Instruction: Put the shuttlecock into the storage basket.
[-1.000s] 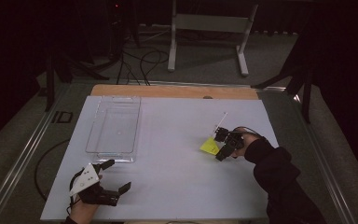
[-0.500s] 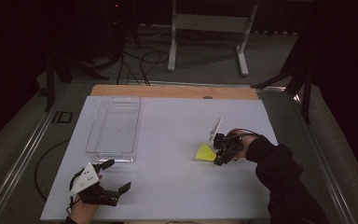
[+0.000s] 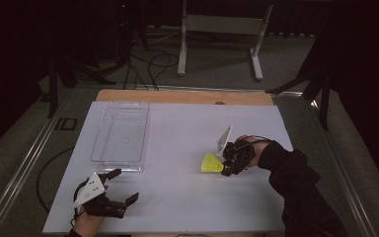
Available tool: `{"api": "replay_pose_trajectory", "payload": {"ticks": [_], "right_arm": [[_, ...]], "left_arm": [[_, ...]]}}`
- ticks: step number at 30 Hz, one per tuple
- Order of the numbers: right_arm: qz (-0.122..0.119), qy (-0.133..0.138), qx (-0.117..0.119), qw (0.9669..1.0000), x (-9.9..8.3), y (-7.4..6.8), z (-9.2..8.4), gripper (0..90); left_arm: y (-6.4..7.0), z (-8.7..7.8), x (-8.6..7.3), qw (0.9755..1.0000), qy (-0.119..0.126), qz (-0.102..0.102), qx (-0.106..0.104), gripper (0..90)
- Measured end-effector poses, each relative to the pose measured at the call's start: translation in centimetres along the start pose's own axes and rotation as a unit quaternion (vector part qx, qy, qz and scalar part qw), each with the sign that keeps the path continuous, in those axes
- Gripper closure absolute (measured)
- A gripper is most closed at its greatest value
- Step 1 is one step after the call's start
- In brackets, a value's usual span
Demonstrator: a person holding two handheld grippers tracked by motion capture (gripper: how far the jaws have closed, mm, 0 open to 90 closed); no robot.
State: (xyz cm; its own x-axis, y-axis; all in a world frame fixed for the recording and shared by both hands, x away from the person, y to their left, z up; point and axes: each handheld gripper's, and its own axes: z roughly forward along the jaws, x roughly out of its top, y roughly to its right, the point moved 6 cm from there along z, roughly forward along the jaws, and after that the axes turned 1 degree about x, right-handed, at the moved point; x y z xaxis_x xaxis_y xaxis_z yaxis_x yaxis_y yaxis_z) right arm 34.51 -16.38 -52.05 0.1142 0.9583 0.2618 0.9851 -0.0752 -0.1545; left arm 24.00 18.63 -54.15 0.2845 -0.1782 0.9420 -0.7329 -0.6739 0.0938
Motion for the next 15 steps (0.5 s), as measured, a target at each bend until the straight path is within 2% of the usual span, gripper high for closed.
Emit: {"api": "replay_pose_trajectory", "payload": {"ticks": [6,10,12,15], "right_arm": [[-0.010,0.010,0.002,0.9999,1.0,-0.1,-0.3,65.5],[-0.013,0.025,0.004,0.9996,1.9,-0.3,-0.8,65.4],[-0.024,0.043,0.003,0.9988,2.8,-0.3,-1.3,65.5],[-0.026,0.050,0.002,0.9984,3.6,-0.4,-1.7,65.5]], "left_arm": [[0.0,0.0,0.0,1.0000,-0.002,0.001,-0.001,0.0],[0.0,0.0,0.0,1.0000,0.000,-0.001,-0.001,0.0],[0.0,0.0,0.0,1.0000,0.000,0.000,-0.001,0.0],[0.0,0.0,0.0,1.0000,-0.002,0.001,-0.002,0.0]]}}
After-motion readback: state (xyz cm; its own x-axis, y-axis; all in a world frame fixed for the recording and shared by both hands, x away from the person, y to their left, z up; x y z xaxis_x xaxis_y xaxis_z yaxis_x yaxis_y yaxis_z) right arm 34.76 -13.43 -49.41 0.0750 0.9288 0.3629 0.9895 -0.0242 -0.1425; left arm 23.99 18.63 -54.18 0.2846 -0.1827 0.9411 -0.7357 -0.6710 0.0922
